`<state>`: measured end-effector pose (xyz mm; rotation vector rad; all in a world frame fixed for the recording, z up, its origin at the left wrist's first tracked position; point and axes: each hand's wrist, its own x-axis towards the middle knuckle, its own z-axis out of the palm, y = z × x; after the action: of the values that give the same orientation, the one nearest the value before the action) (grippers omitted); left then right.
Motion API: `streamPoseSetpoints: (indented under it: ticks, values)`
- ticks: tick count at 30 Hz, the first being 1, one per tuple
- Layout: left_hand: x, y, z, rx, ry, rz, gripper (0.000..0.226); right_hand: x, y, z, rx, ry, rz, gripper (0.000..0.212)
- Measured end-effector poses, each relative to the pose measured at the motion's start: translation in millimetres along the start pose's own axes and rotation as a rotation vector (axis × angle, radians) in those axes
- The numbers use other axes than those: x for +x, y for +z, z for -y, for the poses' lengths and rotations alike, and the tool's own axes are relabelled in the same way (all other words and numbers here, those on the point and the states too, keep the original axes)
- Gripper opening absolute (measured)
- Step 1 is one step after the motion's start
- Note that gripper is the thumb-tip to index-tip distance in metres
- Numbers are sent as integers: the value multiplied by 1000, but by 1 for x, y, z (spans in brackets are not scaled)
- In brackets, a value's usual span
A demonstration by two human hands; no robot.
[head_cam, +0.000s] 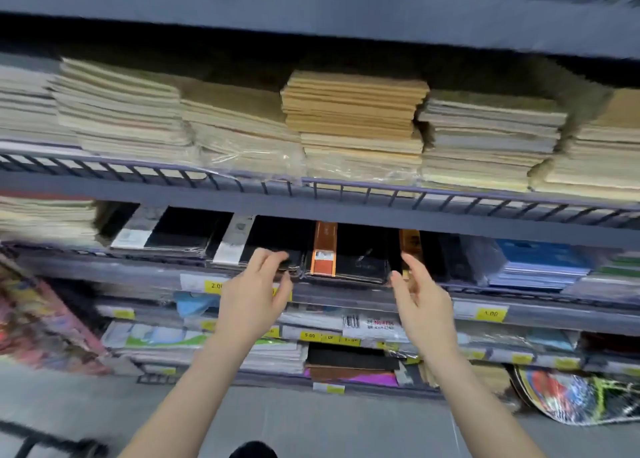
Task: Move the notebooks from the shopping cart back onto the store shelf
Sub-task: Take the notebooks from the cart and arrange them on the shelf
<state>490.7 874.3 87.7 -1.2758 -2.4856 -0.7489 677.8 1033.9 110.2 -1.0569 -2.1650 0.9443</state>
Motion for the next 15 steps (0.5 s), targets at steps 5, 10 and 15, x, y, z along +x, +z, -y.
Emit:
streamPoseSetpoints:
  ticks: [5,10,15]
  values:
    - [-12,-66,-25,-66,-91,107,34,-24,-39,37,-248,-5,142,44]
    - [-39,-160,-38,-42,-141,292,37,-52,-86,96,-353,-22,461,41]
    - [-60,-239,-59,-64,-172,449,45,-73,-121,158,-464,-59,695,36]
